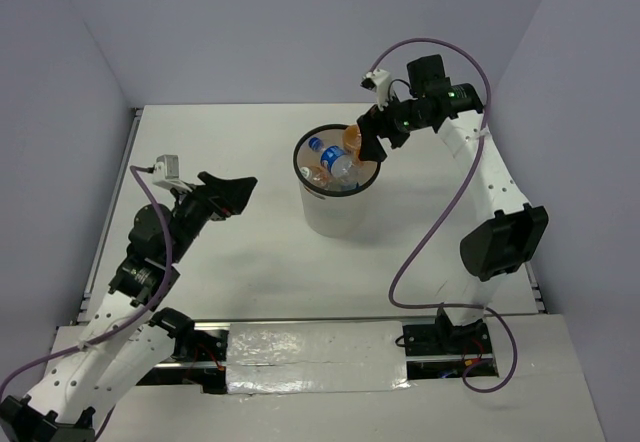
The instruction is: Put the plastic bottles in the bin
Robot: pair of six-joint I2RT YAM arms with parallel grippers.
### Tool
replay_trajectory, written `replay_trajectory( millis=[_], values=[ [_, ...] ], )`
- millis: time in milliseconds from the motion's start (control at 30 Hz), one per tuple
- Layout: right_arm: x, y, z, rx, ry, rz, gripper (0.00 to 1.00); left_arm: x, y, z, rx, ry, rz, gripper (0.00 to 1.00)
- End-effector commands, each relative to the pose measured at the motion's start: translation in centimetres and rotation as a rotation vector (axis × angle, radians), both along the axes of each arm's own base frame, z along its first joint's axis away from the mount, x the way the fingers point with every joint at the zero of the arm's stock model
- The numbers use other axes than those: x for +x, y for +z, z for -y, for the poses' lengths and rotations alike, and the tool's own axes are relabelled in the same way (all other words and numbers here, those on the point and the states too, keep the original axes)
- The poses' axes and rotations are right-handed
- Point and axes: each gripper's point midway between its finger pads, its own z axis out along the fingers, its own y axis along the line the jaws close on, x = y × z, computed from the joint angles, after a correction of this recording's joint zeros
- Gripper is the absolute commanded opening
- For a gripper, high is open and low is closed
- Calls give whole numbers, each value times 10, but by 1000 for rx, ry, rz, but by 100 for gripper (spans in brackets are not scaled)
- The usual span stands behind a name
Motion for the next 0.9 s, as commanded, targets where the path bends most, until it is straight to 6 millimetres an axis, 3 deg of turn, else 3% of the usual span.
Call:
replay_trajectory(
  millis=[0, 367, 400, 467, 500, 600, 633, 700, 733, 767, 867],
  values=[
    [-5, 35, -1, 20, -3, 82, 100, -2, 11, -3, -21, 9, 38, 99],
    [-28, 110, 17, 121, -89, 255, 100, -7, 31, -5, -6, 7, 84, 99],
    [-25, 119, 24, 146, -122, 286, 100, -8, 36, -5, -6, 3, 95, 99],
    [-33, 121, 35, 164, -158, 315, 100, -9, 40, -4, -2, -2, 106, 99],
    [-25, 117, 47, 180, -218, 327, 100, -10, 41, -4, 2, -8, 110, 99],
    [-31, 146, 74, 221, -341, 461, 100, -11, 45, -3, 9, -16, 120, 99],
    [-40, 147, 86, 228, -384, 489, 100, -11, 45, -3, 11, -15, 119, 99],
    [-37, 144, 105, 247, -504, 531, 100, -10, 46, -3, 21, -14, 120, 99],
    [-51, 156, 109, 265, -532, 587, 100, -12, 47, -1, 23, -32, 122, 99],
    [-50, 160, 126, 260, -602, 637, 100, -12, 48, -1, 25, -32, 121, 99],
    [-71, 154, 132, 306, -678, 660, 100, -13, 51, 0, 29, -39, 127, 99]
  ],
)
